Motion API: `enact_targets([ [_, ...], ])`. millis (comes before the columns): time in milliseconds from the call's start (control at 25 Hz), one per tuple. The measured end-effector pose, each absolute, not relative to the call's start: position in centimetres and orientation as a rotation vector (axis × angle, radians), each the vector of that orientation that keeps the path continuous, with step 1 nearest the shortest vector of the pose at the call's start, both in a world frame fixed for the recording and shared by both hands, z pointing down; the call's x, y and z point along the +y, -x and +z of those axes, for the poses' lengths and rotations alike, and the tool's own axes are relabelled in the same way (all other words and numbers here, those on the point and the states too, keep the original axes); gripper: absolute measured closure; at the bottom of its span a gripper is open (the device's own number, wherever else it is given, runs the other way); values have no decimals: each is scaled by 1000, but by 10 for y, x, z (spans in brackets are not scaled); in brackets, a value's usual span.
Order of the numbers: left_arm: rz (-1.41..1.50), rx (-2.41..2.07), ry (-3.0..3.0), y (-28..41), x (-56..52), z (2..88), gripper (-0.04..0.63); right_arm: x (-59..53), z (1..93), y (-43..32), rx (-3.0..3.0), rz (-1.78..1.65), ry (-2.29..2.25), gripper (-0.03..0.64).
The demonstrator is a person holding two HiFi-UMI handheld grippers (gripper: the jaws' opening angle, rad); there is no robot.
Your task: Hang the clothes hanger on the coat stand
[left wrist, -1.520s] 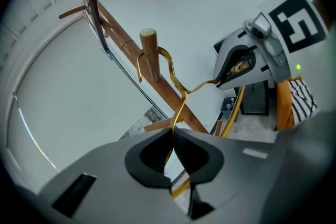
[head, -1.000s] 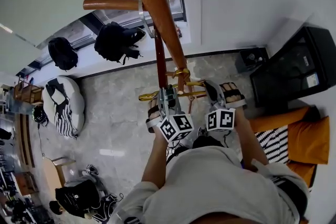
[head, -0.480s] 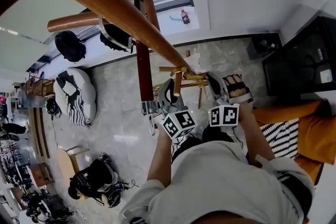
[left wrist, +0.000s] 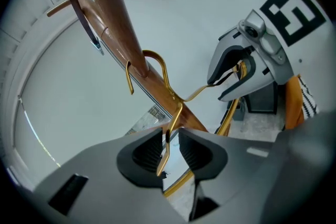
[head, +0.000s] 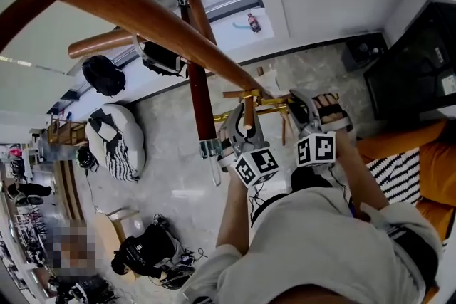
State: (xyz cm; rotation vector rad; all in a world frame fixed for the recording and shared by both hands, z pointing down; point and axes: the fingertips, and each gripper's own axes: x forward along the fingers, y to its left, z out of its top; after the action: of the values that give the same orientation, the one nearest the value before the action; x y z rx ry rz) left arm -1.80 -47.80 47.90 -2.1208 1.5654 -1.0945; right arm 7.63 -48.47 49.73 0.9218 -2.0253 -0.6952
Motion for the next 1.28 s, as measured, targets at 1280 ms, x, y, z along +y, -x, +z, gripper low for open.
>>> enact_targets([
  [1280,-242,1906,2568,52,-210,442,586,-212,408,-48,-2684,72,-1396,612],
])
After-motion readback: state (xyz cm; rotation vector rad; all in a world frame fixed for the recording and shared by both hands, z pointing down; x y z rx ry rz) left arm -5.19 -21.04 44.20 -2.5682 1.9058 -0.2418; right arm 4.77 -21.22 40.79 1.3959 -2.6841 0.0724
